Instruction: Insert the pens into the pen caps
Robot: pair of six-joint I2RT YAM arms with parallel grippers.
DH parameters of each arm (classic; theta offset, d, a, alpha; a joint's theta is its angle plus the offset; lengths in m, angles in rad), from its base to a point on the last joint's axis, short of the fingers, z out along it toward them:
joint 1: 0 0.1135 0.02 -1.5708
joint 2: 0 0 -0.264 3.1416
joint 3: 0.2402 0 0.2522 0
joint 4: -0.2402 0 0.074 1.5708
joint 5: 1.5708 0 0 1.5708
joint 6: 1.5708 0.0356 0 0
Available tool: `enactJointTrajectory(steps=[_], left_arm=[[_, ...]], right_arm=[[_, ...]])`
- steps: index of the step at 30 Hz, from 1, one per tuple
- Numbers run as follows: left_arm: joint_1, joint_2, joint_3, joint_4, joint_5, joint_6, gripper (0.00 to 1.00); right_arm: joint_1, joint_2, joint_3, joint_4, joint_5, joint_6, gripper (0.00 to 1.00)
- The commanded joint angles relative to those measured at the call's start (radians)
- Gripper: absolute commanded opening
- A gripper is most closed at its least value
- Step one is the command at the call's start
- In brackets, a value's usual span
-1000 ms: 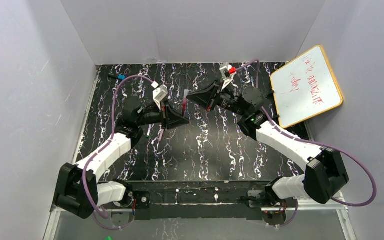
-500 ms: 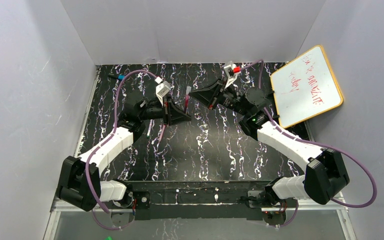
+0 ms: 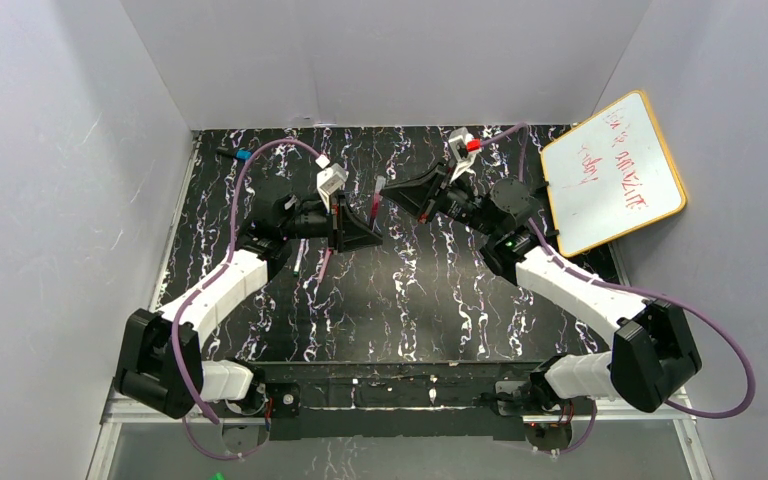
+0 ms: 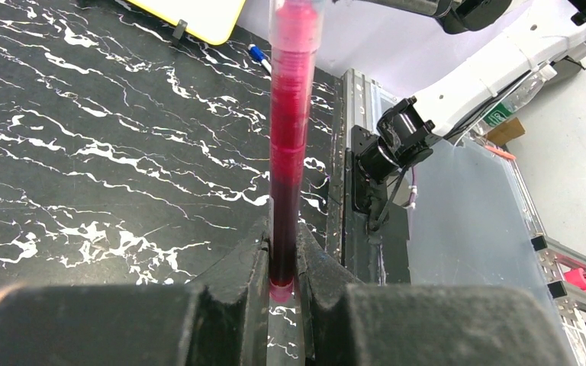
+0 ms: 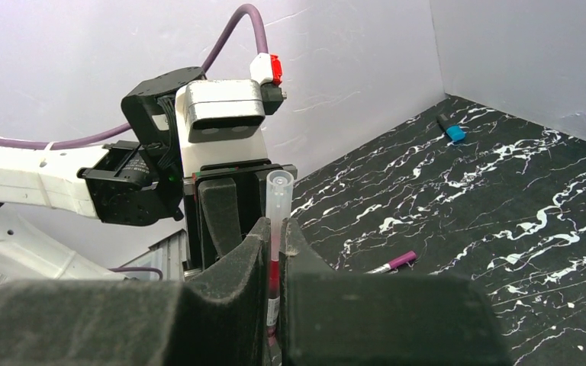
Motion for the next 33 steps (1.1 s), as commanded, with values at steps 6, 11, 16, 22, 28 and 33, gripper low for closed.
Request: enactJointTrajectory(steps=[6, 11, 16, 22, 28, 33], left_arm=[[0.010, -0.011, 0.119, 0.086, -0.082, 0.021, 0.00], [0.010, -0.005, 0.142, 0.066, -0.075, 0.036, 0.00], [0.010, -0.004, 0.166, 0.041, -0.075, 0.054, 0.00], [0.010, 0.008, 0.195, 0.024, -0.076, 0.069, 0.00], [0.014, 0.028, 0.241, 0.000, -0.078, 0.091, 0.00], [0.016, 0.045, 0.263, 0.000, -0.069, 0.092, 0.00]], right_arm=[[0.060, -0.009, -0.064, -0.229, -0.161, -0.034, 0.01], [0.063, -0.009, -0.068, -0.247, -0.150, -0.033, 0.01], [0.072, -0.008, -0.071, -0.268, -0.137, -0.038, 0.01], [0.089, -0.006, -0.075, -0.291, -0.130, -0.050, 0.01], [0.099, -0.004, -0.084, -0.304, -0.125, -0.057, 0.01], [0.109, -0.005, -0.099, -0.306, -0.121, -0.054, 0.01]])
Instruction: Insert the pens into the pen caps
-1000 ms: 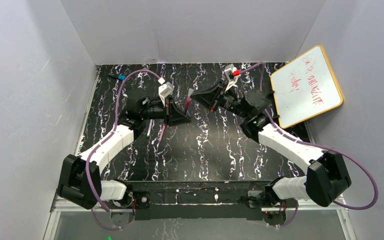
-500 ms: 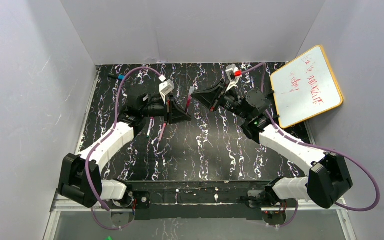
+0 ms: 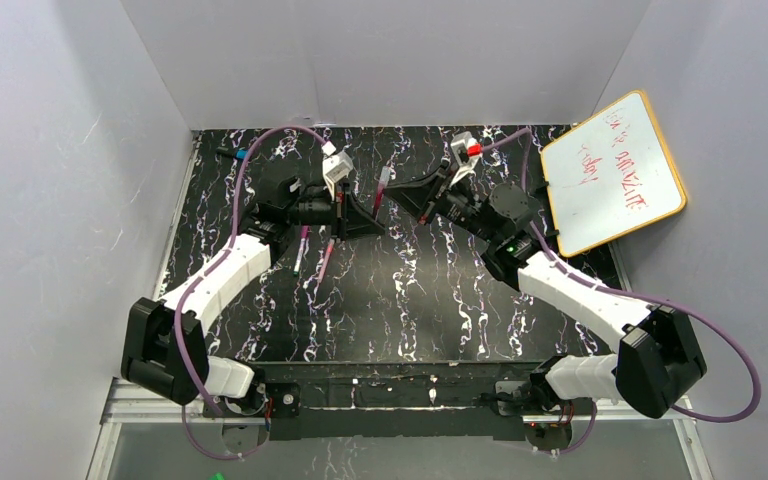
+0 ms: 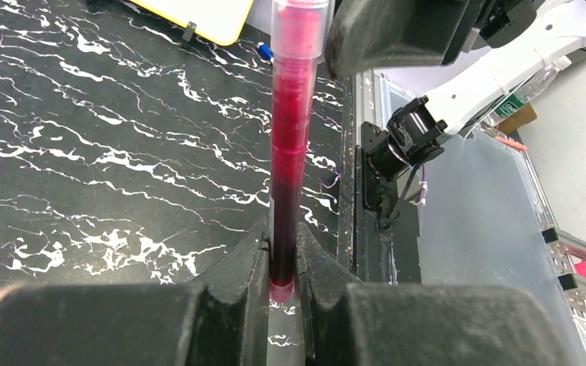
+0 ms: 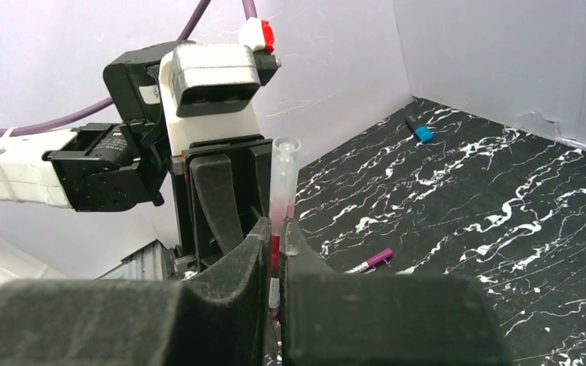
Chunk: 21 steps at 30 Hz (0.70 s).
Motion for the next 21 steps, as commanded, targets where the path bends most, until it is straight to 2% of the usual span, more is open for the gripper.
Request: enactJointTrajectory(steps=[1, 14, 18, 21], left_arm=[[0.017, -0.018, 0.129, 0.151, -0.076, -0.007, 0.00], [0.018, -0.018, 0.095, 0.145, -0.067, -0.001, 0.00], [0.017, -0.028, 0.043, 0.123, -0.077, 0.027, 0.00], [0.018, -0.034, 0.001, 0.111, -0.076, 0.038, 0.00]], right_arm=[[0.085, 0.028, -0.081, -0.251, -0.222, 0.007, 0.01], [0.092, -0.001, -0.110, -0.190, -0.220, 0.018, 0.01], [0.093, -0.073, -0.129, -0.138, -0.157, 0.001, 0.41], [0.092, -0.154, -0.135, -0.129, -0.035, -0.034, 0.69]])
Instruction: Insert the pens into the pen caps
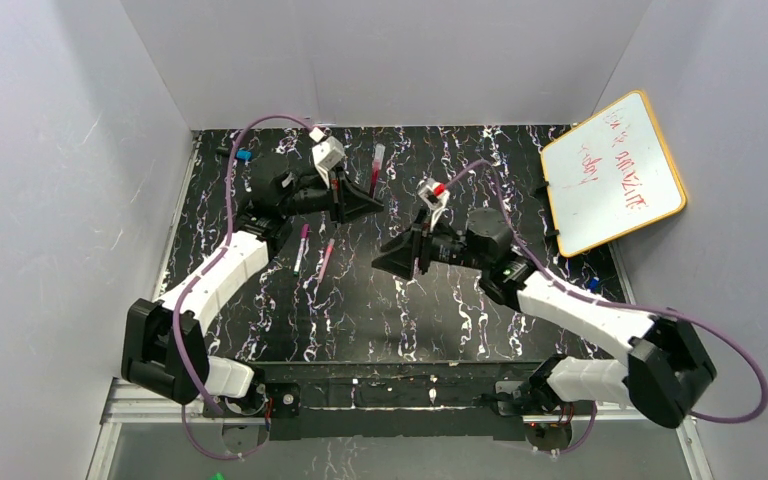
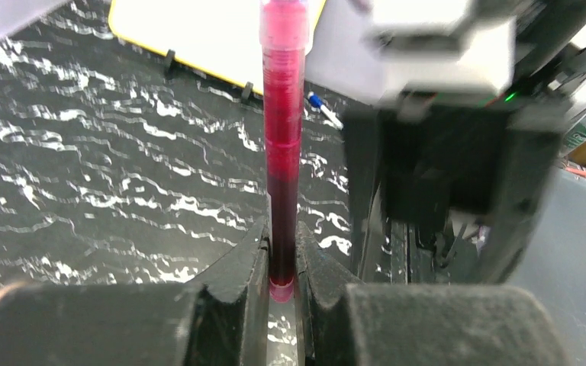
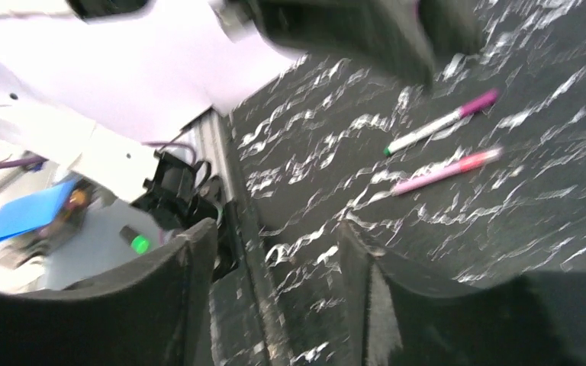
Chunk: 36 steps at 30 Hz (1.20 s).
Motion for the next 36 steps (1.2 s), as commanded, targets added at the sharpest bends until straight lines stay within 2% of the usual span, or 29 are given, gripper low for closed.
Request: enactJointTrajectory(steps=[1, 4, 7, 19, 25, 36], left_arm=[[0.001, -0.042, -0.061, -0.013, 0.002, 0.025, 0.00], [-0.001, -0.060, -0.100, 0.011, 0.018, 0.013, 0.00], [-0.007, -0.090, -0.130, 0.022, 0.036, 0.004, 0.00], [-0.035, -0.154, -0.188, 0.079, 0.082, -0.078, 0.00], [-0.038, -0.151, -0.201, 0.087, 0.077, -0.080, 0.00], [-0.037, -0.136, -0.194, 0.089, 0.076, -0.075, 0.00]], right_arm=[[-0.003, -0.142, 0.005, 0.095, 0.166, -0.064, 0.75], [-0.006, -0.167, 0.047, 0.060, 0.279, -0.118, 0.87], [-0.018, -0.149, 0.080, 0.073, 0.308, -0.148, 0.89], [-0.077, 0.045, 0.235, 0.310, 0.138, -0.055, 0.87], [-0.083, 0.100, 0.343, 0.312, 0.026, -0.036, 0.85], [-0.084, 0.120, 0.386, 0.249, -0.013, -0.043, 0.77]])
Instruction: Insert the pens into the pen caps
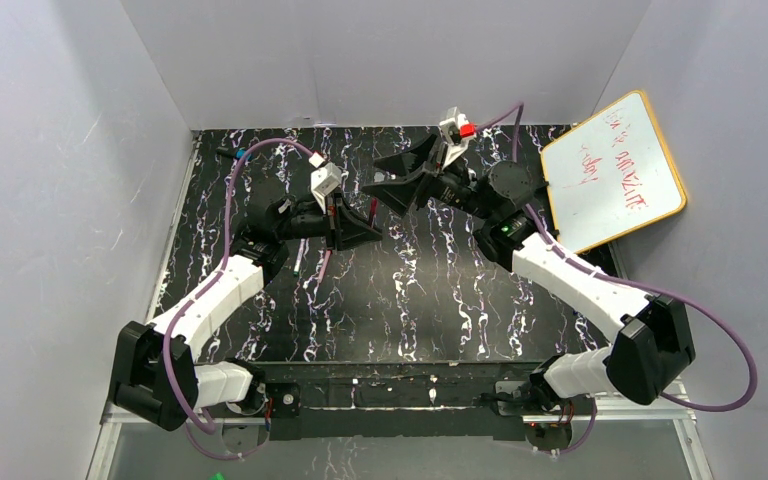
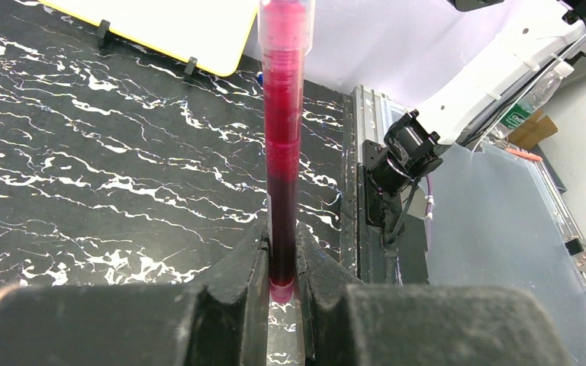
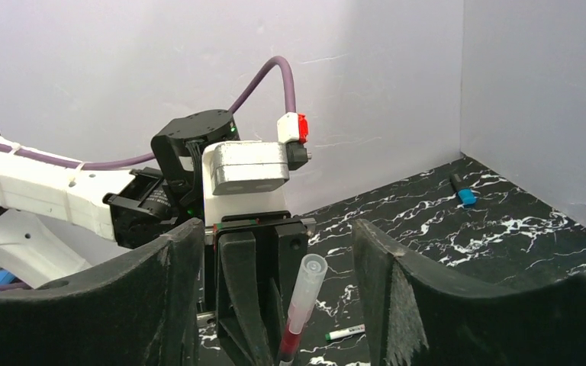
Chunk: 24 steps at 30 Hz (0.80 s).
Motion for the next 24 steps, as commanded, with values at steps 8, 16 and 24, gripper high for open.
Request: enactJointTrajectory(steps=[8, 16, 24], left_arm=[[-0.004, -0.001, 0.009, 0.025, 0.022, 0.007, 0.00], [-0.003, 0.007, 0.012, 0.016, 0.023, 0.018, 0.00], [-0.003, 0.028, 0.103, -0.099, 0.010, 0.094, 0.00]], right_arm=[[-0.005, 0.035, 0.060, -0.036, -0.049, -0.007, 0.59], [-0.008, 0.070, 0.104, -0.089, -0.093, -0.018, 0.01], [-0.008, 0.056, 0.037, -0.132, -0.075, -0.021, 0.01]])
